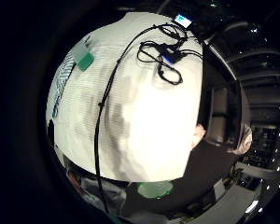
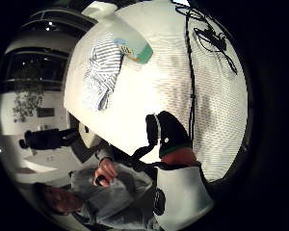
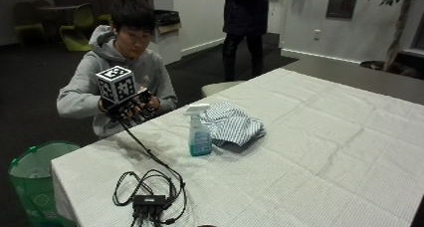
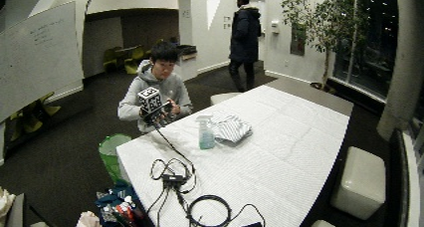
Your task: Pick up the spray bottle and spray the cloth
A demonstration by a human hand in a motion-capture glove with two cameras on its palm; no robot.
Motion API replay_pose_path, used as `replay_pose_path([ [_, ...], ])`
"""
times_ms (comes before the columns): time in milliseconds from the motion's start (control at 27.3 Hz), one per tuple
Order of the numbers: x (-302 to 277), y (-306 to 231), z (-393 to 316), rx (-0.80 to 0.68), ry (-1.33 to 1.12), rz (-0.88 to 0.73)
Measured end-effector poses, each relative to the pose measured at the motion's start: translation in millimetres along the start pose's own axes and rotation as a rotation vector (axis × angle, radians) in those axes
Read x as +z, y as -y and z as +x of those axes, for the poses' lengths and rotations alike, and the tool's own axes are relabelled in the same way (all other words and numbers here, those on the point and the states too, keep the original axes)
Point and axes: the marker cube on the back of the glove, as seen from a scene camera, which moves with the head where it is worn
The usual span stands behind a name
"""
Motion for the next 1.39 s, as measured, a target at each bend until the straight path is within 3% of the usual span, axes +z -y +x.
replay_pose_path([
  [879,-17.8,-12.8,23.0,-0.030,0.030,0.071],
  [1392,10.9,33.7,23.5,-0.108,0.419,0.335],
])
